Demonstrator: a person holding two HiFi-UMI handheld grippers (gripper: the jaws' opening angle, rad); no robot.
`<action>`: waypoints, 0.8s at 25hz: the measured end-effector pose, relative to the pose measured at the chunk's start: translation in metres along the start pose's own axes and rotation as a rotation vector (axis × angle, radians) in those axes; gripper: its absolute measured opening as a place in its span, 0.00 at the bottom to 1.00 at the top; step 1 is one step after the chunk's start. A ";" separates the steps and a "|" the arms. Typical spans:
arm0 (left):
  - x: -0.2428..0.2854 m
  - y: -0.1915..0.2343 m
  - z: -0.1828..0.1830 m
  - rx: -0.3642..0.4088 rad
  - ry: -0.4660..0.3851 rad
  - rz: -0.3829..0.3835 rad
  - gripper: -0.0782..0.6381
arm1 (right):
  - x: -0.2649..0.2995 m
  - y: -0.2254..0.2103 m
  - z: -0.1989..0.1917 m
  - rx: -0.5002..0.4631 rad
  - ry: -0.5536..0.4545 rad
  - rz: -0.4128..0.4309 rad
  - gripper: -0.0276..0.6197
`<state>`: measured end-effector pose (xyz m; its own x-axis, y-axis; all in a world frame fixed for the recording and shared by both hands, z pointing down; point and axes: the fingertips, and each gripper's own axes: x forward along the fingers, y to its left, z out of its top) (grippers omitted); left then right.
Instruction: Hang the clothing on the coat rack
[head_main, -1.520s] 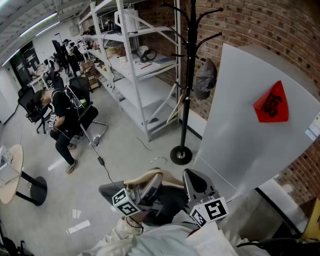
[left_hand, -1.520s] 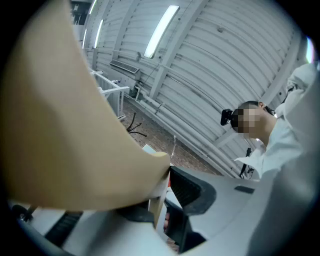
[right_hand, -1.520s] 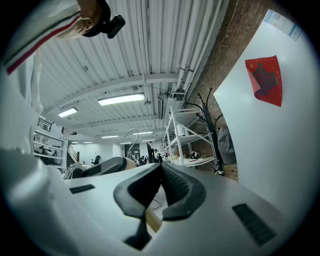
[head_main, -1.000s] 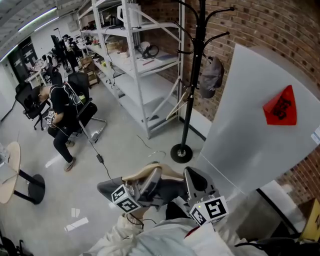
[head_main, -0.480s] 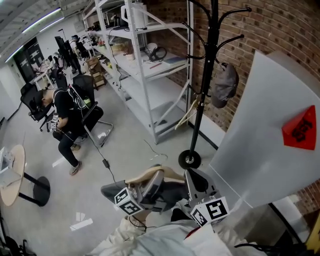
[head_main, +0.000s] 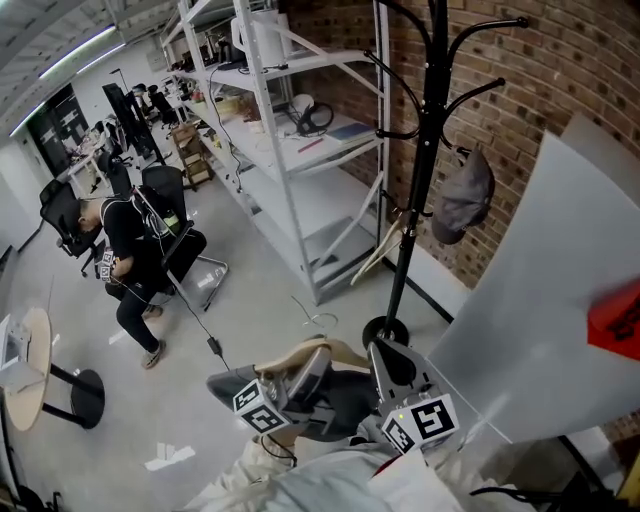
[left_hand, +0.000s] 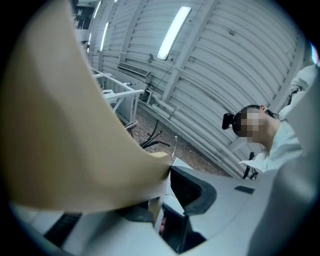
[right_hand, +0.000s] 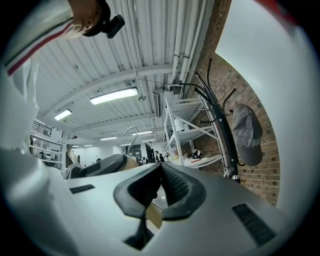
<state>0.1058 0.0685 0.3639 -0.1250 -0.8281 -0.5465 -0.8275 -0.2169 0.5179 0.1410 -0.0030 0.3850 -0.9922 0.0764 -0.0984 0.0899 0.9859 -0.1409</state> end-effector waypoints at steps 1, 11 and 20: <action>0.005 0.008 0.002 -0.002 -0.002 0.002 0.26 | 0.007 -0.005 -0.001 0.001 0.002 0.004 0.08; 0.063 0.077 0.001 -0.011 -0.008 -0.003 0.26 | 0.065 -0.072 -0.001 0.000 0.002 0.015 0.08; 0.102 0.116 -0.005 -0.036 0.002 -0.032 0.26 | 0.091 -0.114 -0.006 -0.001 0.011 -0.013 0.08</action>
<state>-0.0004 -0.0435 0.3720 -0.0972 -0.8216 -0.5618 -0.8110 -0.2618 0.5232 0.0398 -0.1075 0.3978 -0.9942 0.0647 -0.0861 0.0764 0.9870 -0.1411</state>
